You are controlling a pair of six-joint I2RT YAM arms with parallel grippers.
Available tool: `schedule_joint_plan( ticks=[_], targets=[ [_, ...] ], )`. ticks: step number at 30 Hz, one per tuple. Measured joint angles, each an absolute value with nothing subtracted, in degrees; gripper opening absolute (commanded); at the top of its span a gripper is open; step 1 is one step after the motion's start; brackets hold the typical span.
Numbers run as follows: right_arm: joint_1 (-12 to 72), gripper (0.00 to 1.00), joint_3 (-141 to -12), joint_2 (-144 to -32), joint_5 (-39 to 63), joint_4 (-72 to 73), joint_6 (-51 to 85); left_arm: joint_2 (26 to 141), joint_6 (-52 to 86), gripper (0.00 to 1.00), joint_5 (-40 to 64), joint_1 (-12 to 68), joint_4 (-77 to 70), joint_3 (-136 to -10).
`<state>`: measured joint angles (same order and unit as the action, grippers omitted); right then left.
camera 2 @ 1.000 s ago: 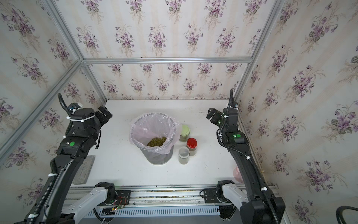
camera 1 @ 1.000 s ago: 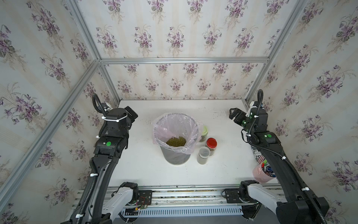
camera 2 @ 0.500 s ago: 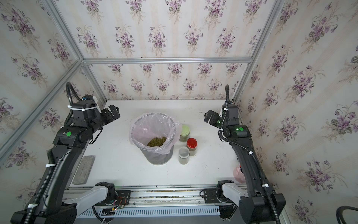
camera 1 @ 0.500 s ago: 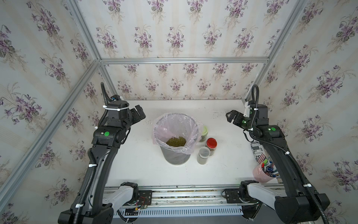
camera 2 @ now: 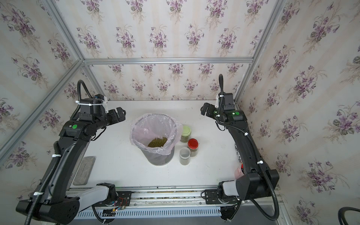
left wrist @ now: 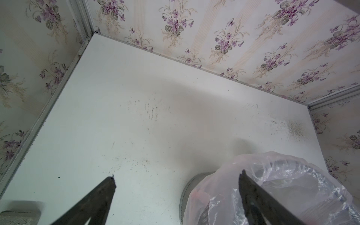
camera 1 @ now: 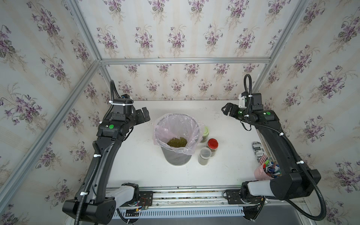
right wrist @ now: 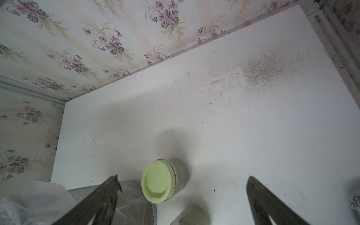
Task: Empty moldy mung beans from jars
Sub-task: Pick up the jar from the center of the board.
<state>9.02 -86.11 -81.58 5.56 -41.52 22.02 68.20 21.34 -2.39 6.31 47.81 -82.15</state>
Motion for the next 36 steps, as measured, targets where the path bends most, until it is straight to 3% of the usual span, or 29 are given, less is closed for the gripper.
schedule_joint_plan(
  ticks=[6,14,20,28,36],
  targets=[
    [9.63,1.0,-93.19,-90.28,3.88,-42.26,22.22,67.24,20.91,0.99,-0.05,3.9,47.31,-80.07],
    [12.86,1.0,-93.27,-91.5,10.04,-35.2,22.7,66.37,20.64,0.99,2.83,2.11,45.89,-78.61],
    [14.28,1.0,-97.8,-96.44,4.97,-39.68,20.95,65.25,21.26,0.99,3.05,0.86,45.39,-76.86],
    [18.7,0.83,-95.44,-98.32,0.45,-48.9,20.29,63.96,21.5,0.99,1.52,0.21,45.43,-76.53],
    [24.82,0.85,-94.63,-99.77,1.21,-53.84,19.11,63.53,21.17,0.99,-0.32,0.03,45.5,-76.42]
  ],
)
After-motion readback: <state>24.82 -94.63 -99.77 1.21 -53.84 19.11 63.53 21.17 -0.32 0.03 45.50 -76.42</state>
